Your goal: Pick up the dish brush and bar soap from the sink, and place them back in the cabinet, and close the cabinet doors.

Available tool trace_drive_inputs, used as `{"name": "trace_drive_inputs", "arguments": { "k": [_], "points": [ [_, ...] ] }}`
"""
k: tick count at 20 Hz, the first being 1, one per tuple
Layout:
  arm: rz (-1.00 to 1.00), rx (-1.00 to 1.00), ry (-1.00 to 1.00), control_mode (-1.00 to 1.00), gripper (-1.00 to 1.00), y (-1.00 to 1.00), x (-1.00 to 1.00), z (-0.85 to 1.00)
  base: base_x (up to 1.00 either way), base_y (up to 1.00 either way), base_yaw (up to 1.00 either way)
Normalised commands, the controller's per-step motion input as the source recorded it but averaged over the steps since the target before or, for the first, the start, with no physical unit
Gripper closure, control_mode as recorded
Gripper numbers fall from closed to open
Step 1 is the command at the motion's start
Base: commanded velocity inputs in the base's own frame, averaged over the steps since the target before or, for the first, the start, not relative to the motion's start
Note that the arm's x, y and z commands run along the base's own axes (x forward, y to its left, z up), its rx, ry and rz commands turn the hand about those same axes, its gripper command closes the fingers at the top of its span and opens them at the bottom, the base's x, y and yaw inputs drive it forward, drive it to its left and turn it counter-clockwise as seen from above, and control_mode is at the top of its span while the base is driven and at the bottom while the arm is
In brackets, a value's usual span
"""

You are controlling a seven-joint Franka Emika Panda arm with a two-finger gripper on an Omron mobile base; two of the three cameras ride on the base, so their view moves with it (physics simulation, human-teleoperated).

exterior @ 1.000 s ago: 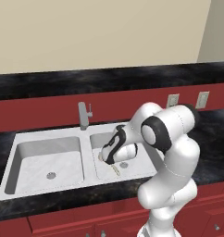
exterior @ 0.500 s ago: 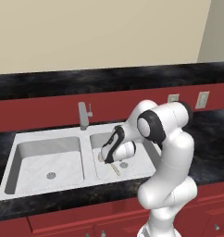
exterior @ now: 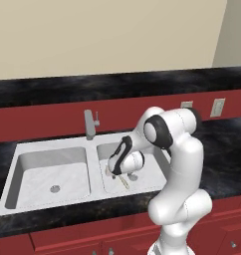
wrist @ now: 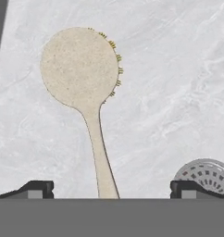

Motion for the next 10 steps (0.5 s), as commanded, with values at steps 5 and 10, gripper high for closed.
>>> {"name": "trace_drive_inputs", "arguments": {
  "k": [5, 10],
  "points": [
    [0.0, 0.0, 0.05, -1.0, -1.0, 0.0, 0.07, -0.16, 0.0, 0.0, 0.0],
    [0.0, 0.0, 0.05, -1.0, -1.0, 0.03, 0.06, -0.18, 0.0, 0.0, 0.0]
  ]
}}
